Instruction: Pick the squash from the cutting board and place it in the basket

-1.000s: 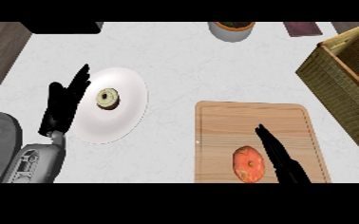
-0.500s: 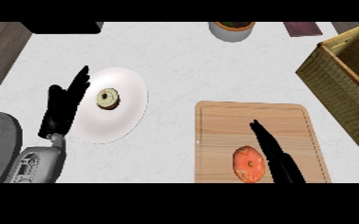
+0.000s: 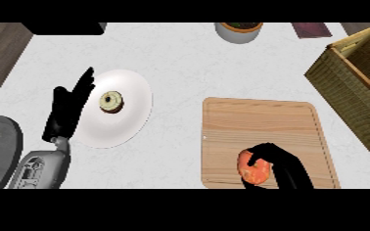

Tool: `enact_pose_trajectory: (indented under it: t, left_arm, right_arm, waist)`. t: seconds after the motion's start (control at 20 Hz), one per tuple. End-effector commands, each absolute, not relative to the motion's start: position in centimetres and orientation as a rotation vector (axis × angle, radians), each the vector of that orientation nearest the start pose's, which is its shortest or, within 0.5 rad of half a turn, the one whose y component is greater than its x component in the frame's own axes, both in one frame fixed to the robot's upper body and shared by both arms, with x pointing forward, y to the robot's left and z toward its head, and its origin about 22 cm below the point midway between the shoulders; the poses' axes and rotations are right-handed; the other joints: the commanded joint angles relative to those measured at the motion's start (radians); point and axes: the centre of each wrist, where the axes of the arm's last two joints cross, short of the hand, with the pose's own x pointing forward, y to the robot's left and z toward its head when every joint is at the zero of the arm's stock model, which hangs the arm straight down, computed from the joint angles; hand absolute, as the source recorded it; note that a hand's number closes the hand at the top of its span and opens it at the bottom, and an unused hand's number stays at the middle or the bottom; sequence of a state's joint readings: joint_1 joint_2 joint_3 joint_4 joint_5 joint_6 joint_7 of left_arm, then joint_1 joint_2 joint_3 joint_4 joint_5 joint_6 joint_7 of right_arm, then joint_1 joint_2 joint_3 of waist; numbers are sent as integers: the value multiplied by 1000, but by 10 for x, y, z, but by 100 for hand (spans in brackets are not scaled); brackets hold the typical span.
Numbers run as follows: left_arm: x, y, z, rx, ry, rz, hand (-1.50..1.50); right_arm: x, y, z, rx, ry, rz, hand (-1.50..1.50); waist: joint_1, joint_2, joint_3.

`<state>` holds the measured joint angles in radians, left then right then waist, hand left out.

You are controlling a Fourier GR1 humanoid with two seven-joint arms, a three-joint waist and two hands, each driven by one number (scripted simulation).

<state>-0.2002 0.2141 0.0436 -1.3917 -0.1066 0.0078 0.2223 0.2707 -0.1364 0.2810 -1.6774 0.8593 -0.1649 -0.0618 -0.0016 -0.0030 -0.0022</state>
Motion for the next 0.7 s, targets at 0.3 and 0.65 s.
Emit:
enact_pose_trajectory:
  t: [0.3,0.65]
  left_arm:
    - [296,275,23,261,-1368,-225,0]
    - [299,279,37,262,-1354,-215,0]
  right_arm:
    - [205,-245,21,-853,-1169,1517,150]
    - [233,-224,103,-896,-1266,1625,150]
  waist:
    - [30,6,-4]
    - [7,2,2]
